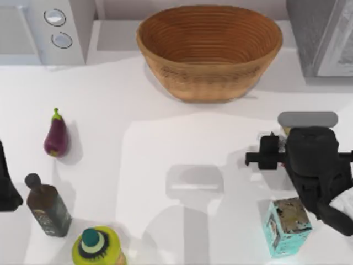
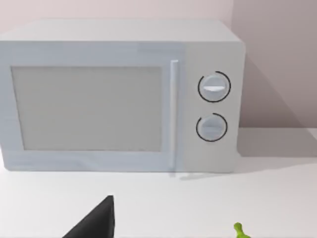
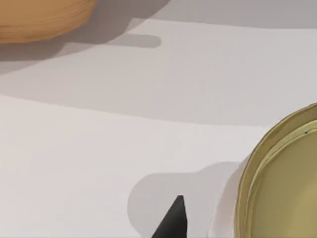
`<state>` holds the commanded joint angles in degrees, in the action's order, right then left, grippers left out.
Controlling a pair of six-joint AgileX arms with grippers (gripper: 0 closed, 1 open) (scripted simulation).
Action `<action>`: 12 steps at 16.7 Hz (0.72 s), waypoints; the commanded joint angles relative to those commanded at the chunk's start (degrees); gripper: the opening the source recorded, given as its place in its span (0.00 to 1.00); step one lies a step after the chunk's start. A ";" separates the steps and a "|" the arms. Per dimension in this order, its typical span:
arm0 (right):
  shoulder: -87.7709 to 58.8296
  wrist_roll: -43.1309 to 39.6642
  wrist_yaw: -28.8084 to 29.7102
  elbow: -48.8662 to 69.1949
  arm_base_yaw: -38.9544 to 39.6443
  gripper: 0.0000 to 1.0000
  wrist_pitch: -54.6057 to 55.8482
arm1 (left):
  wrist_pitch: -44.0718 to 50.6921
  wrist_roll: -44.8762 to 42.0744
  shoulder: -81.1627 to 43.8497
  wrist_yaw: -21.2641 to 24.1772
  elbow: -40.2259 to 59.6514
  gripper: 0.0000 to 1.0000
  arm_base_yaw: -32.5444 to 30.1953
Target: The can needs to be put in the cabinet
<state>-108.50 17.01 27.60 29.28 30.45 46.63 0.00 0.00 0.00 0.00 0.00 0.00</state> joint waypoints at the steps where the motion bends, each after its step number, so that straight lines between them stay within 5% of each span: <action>1: 0.47 0.02 0.02 0.22 -0.16 0.00 -0.40 | 0.00 0.00 0.00 0.00 0.00 1.00 0.00; 12: 20.53 0.45 0.32 11.07 0.32 0.00 -27.64 | 0.00 0.00 0.00 0.00 0.00 1.00 0.00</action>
<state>-87.97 17.46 27.92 40.35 30.78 19.00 0.00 0.00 0.00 0.00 0.00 0.00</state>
